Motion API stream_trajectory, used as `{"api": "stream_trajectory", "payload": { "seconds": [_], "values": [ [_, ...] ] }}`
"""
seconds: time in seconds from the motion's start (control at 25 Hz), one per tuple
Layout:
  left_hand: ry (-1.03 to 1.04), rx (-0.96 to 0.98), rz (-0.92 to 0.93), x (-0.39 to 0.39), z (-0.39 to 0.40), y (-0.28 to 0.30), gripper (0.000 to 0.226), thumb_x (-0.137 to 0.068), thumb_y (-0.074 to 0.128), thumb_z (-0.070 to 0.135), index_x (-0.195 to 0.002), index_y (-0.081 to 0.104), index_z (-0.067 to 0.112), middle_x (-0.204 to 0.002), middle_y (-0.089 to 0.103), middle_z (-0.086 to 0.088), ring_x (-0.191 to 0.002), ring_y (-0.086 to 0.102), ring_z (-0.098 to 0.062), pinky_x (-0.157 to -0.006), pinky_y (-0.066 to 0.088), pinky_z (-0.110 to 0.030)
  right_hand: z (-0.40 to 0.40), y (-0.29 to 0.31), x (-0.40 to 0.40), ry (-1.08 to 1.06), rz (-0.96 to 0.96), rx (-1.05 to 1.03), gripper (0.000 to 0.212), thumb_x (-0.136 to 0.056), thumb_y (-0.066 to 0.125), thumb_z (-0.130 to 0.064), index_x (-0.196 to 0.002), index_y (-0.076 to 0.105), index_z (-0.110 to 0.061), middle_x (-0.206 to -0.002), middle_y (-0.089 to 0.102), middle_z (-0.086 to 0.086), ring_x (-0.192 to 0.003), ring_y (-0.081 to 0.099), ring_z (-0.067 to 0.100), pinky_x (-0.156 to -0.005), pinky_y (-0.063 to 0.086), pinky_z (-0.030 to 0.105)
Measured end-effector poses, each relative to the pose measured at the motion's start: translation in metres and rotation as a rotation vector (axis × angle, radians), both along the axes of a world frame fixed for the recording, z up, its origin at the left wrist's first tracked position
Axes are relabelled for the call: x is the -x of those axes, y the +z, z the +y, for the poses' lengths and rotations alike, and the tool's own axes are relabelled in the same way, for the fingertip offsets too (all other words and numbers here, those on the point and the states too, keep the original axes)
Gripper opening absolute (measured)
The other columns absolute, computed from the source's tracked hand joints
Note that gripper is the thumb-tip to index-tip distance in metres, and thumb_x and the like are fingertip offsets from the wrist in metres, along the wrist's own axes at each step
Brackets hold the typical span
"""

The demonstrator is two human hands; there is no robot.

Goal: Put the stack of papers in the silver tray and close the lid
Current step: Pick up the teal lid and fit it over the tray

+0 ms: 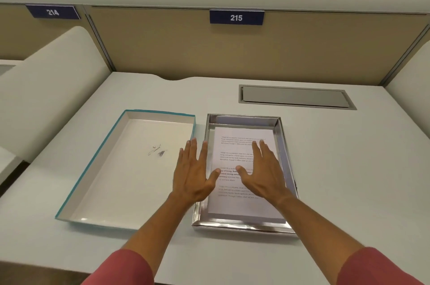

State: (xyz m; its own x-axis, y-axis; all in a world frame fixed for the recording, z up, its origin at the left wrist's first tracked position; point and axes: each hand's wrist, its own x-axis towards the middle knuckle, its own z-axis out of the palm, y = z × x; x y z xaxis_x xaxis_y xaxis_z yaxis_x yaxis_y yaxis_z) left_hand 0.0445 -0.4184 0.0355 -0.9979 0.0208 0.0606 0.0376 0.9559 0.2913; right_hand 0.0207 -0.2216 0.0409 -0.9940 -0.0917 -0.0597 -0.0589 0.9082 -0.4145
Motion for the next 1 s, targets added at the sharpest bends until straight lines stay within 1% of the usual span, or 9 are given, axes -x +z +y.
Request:
{"api": "stream_trajectory", "payload": {
  "seconds": [0.04,0.08,0.2,0.32,0.44,0.56,0.64,0.8,1.0],
  "values": [
    [0.001,0.025,-0.006,0.000,-0.007,-0.001,0.101,-0.065,-0.010,0.086,-0.146,-0.020,0.025,-0.160,-0.019,-0.005,-0.150,-0.014,-0.027,-0.121,-0.010,-0.044,-0.005,0.000,-0.001,0.017,0.021,-0.017,0.094,-0.081,0.039,-0.068,-0.154,0.004,-0.020,-0.164,-0.001,0.004,-0.151,0.002,0.026,-0.120,0.004,0.040],
    [0.006,0.039,-0.014,0.000,-0.013,-0.003,0.101,-0.066,-0.007,0.086,-0.145,-0.022,0.024,-0.159,-0.021,-0.006,-0.150,-0.016,-0.027,-0.120,-0.011,-0.045,-0.010,0.000,-0.002,0.034,0.049,-0.032,0.095,-0.080,0.037,-0.069,-0.154,0.004,-0.020,-0.164,-0.001,0.006,-0.151,0.000,0.027,-0.120,0.001,0.039],
    [0.034,0.102,-0.014,-0.005,-0.025,-0.005,0.095,-0.073,0.006,0.076,-0.149,-0.016,0.023,-0.161,-0.020,-0.010,-0.149,-0.018,-0.030,-0.119,-0.014,-0.047,-0.024,-0.001,-0.007,0.089,0.124,-0.069,0.097,-0.080,0.039,-0.068,-0.155,0.007,-0.016,-0.164,0.000,0.011,-0.151,-0.001,0.029,-0.117,-0.007,0.039],
    [0.070,0.142,-0.011,-0.010,-0.031,-0.006,0.096,-0.072,0.004,0.076,-0.148,-0.017,0.021,-0.161,-0.020,-0.010,-0.149,-0.018,-0.031,-0.120,-0.012,-0.051,-0.039,0.001,-0.010,0.140,0.155,-0.105,0.098,-0.080,0.036,-0.070,-0.155,0.005,-0.016,-0.163,-0.003,0.011,-0.151,-0.005,0.028,-0.116,-0.012,0.040],
    [0.095,0.154,-0.008,-0.010,-0.035,-0.004,0.098,-0.072,0.004,0.076,-0.149,-0.016,0.019,-0.161,-0.020,-0.011,-0.149,-0.019,-0.031,-0.119,-0.014,-0.050,-0.048,0.000,-0.008,0.177,0.178,-0.121,0.097,-0.081,0.033,-0.072,-0.155,0.002,-0.017,-0.163,-0.007,0.010,-0.150,-0.008,0.029,-0.119,-0.010,0.044],
    [0.141,0.175,0.008,-0.014,-0.036,-0.006,0.097,-0.075,0.008,0.076,-0.154,-0.008,0.021,-0.162,-0.020,-0.012,-0.148,-0.021,-0.032,-0.117,-0.017,-0.047,-0.050,-0.004,-0.008,0.204,0.180,-0.123,0.096,-0.082,0.033,-0.072,-0.154,0.003,-0.016,-0.163,-0.005,0.011,-0.150,-0.007,0.030,-0.122,-0.004,0.048],
    [0.164,0.191,-0.005,-0.016,-0.034,-0.008,0.097,-0.075,0.008,0.076,-0.155,-0.006,0.021,-0.162,-0.020,-0.012,-0.148,-0.021,-0.032,-0.117,-0.016,-0.047,-0.048,-0.008,-0.009,0.224,0.178,-0.121,0.096,-0.082,0.031,-0.072,-0.154,0.000,-0.017,-0.163,-0.007,0.010,-0.150,-0.009,0.029,-0.122,-0.003,0.049],
    [0.199,0.204,-0.040,-0.018,-0.034,-0.009,0.097,-0.075,0.006,0.075,-0.154,-0.008,0.020,-0.162,-0.019,-0.012,-0.149,-0.019,-0.032,-0.118,-0.013,-0.048,-0.049,-0.015,-0.006,0.258,0.188,-0.108,0.097,-0.082,0.032,-0.073,-0.154,0.004,-0.016,-0.163,-0.004,0.011,-0.150,-0.007,0.030,-0.121,-0.004,0.049],
    [0.245,0.139,-0.098,-0.015,-0.040,-0.012,0.089,-0.083,0.018,0.066,-0.154,-0.006,0.017,-0.162,-0.017,-0.012,-0.150,-0.017,-0.030,-0.120,-0.009,-0.046,-0.055,-0.023,-0.005,0.248,0.158,-0.105,0.097,-0.081,0.030,-0.074,-0.155,0.000,-0.019,-0.163,-0.008,0.009,-0.150,-0.011,0.029,-0.120,-0.010,0.047]
  ]
}}
